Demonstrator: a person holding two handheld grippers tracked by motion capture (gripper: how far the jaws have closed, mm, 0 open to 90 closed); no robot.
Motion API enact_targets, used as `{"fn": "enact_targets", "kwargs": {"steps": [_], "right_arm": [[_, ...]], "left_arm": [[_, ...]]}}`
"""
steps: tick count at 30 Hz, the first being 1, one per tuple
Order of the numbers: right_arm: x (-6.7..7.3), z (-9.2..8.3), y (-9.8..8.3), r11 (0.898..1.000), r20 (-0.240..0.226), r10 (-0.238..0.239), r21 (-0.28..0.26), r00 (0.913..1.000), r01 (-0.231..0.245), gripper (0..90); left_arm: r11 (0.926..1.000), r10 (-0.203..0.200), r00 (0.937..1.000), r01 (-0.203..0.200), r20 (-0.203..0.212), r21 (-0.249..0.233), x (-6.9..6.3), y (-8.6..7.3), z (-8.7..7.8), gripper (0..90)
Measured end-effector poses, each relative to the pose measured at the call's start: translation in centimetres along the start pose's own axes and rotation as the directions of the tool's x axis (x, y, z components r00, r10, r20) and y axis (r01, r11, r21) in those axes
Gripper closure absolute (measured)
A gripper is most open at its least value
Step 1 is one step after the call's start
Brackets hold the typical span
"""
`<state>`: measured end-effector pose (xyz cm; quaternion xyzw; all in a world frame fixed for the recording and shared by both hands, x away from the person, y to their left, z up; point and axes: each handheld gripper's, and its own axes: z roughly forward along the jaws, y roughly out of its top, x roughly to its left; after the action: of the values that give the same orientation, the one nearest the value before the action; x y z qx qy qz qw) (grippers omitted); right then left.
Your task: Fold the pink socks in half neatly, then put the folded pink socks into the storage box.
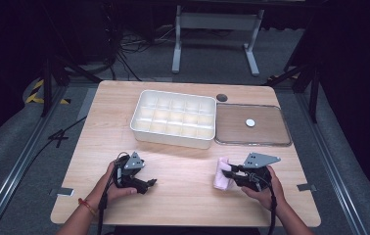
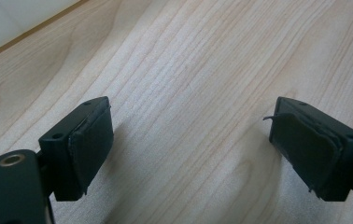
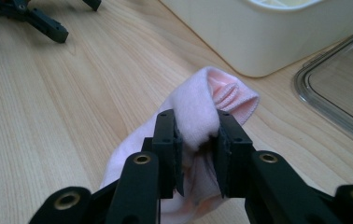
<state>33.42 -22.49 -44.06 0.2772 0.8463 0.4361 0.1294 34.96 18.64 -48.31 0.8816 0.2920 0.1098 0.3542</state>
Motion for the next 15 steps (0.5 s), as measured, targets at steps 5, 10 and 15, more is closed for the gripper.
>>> {"fn": "enact_targets", "kwargs": {"steps": [5,10,15], "right_arm": [[-0.3,-0.4,0.1,1.000,0.014,0.001,-0.015,0.9999,-0.001,73.1],[-0.3,-0.8,0.0,1.000,0.026,-0.002,-0.023,0.9997,0.003,73.1],[-0.4,-1.1,0.1,0.999,0.036,-0.005,-0.037,0.9994,0.007,73.1]], "left_arm": [[1.0000,0.000,1.0000,0.000,0.000,0.001,0.0,0.0,0.0,13.8],[1.0000,0.001,1.0000,-0.001,0.000,0.000,0.0,0.0,0.0,13.7],[1.0000,0.001,1.0000,-0.001,0.000,0.000,0.0,0.0,0.0,13.7]]}}
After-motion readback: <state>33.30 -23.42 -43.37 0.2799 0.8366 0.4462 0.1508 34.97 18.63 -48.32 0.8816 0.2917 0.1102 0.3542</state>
